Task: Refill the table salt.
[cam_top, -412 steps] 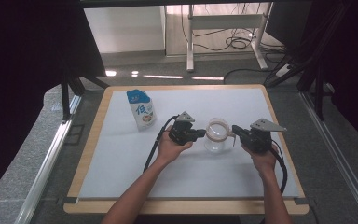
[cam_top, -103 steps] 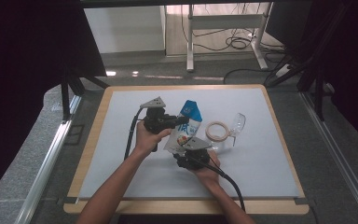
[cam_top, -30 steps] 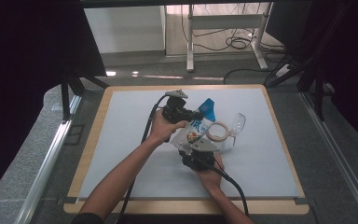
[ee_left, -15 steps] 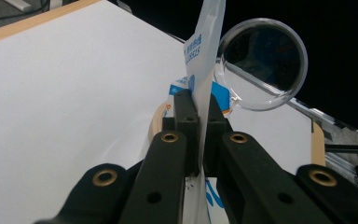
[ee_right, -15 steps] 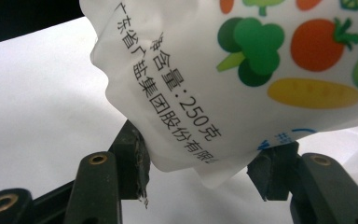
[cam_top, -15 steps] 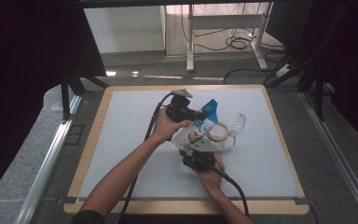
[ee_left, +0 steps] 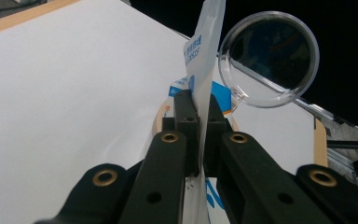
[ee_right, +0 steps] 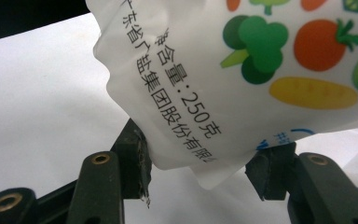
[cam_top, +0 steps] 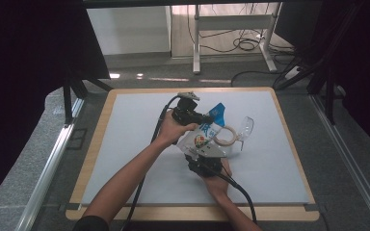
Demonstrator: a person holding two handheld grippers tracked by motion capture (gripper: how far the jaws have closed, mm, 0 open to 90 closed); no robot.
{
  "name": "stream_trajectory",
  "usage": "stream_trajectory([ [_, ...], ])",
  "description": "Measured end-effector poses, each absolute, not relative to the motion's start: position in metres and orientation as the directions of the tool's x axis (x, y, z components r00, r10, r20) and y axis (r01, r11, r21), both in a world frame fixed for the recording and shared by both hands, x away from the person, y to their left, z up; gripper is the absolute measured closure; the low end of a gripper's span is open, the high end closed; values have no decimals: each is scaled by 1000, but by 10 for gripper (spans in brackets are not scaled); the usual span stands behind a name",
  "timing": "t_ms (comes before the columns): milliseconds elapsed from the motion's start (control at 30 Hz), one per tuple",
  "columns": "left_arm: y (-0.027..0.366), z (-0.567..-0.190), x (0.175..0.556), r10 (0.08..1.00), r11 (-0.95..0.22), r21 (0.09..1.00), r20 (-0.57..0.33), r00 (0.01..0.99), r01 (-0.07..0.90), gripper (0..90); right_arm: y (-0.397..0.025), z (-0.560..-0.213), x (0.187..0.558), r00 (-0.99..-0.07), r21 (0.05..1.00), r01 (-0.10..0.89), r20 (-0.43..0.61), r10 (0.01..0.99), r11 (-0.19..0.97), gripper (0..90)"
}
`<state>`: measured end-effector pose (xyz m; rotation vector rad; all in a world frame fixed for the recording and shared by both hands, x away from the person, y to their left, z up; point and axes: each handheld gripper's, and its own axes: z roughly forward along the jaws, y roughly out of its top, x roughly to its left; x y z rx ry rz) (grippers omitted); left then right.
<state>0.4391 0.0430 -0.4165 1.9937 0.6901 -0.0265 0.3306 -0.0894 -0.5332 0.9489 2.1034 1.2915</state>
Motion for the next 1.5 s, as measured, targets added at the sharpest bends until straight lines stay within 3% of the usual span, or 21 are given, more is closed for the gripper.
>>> stream_trajectory([
  [1500, 33, -413, 446, 440, -401, 786, -286, 851, 471, 896, -95, -527, 325, -667, 924, 286, 4, 745, 252, 518],
])
